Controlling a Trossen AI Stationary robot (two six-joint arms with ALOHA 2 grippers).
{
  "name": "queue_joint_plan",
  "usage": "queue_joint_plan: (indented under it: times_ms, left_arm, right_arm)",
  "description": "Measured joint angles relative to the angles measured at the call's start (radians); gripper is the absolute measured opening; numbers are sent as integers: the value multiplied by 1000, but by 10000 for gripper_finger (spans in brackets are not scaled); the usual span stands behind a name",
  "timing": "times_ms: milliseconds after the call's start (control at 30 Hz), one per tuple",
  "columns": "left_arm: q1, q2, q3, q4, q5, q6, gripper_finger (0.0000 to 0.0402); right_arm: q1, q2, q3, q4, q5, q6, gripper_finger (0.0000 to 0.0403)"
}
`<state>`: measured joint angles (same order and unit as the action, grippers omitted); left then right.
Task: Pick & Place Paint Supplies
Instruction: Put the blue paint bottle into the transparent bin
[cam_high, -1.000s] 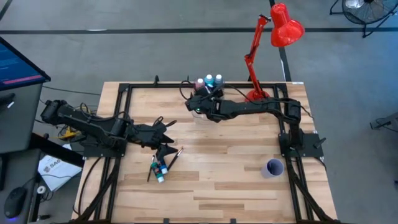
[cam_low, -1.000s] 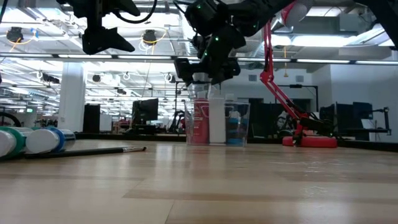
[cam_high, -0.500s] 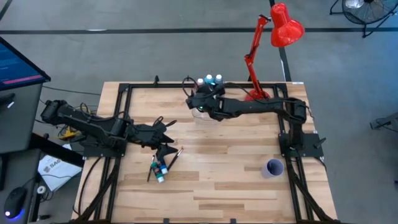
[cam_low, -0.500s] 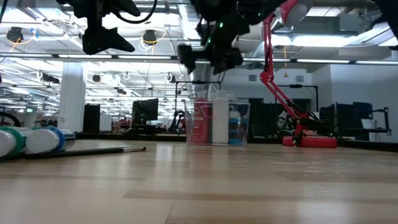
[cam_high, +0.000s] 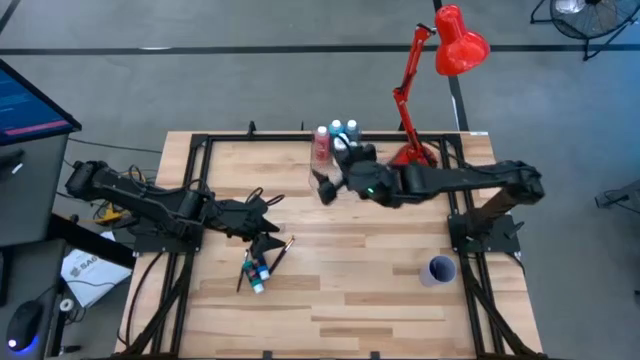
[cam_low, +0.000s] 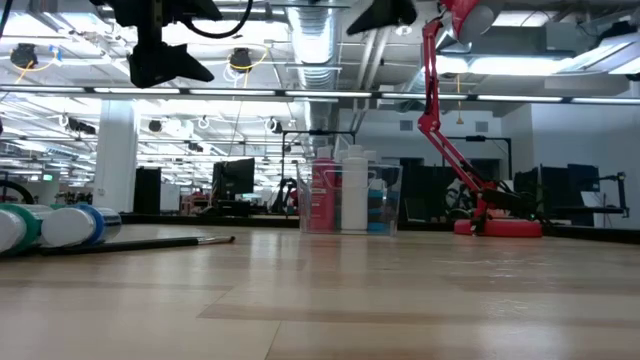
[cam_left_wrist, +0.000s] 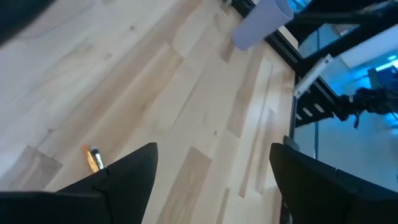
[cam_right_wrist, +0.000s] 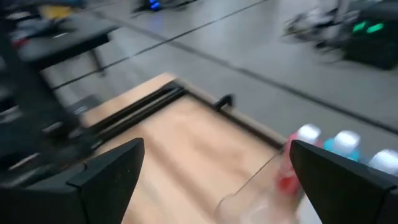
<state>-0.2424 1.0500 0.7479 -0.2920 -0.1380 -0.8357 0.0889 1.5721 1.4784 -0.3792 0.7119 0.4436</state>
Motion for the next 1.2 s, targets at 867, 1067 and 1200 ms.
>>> queue_joint_plan:
  times_ms: [867,1067,1200]
  left_arm:
    - [-98,0,0,47,-65,-47,284]
    - [-178,47,14,302,-88,-79,256]
    - [-218,149,107,309,-93,-70,240]
  right_arm:
    - [495,-82,-135,-109,-35,195,391]
    - [555,-144,-216,-19,-35,163,391]
    - [560,-201,-288,18,-41,163,391]
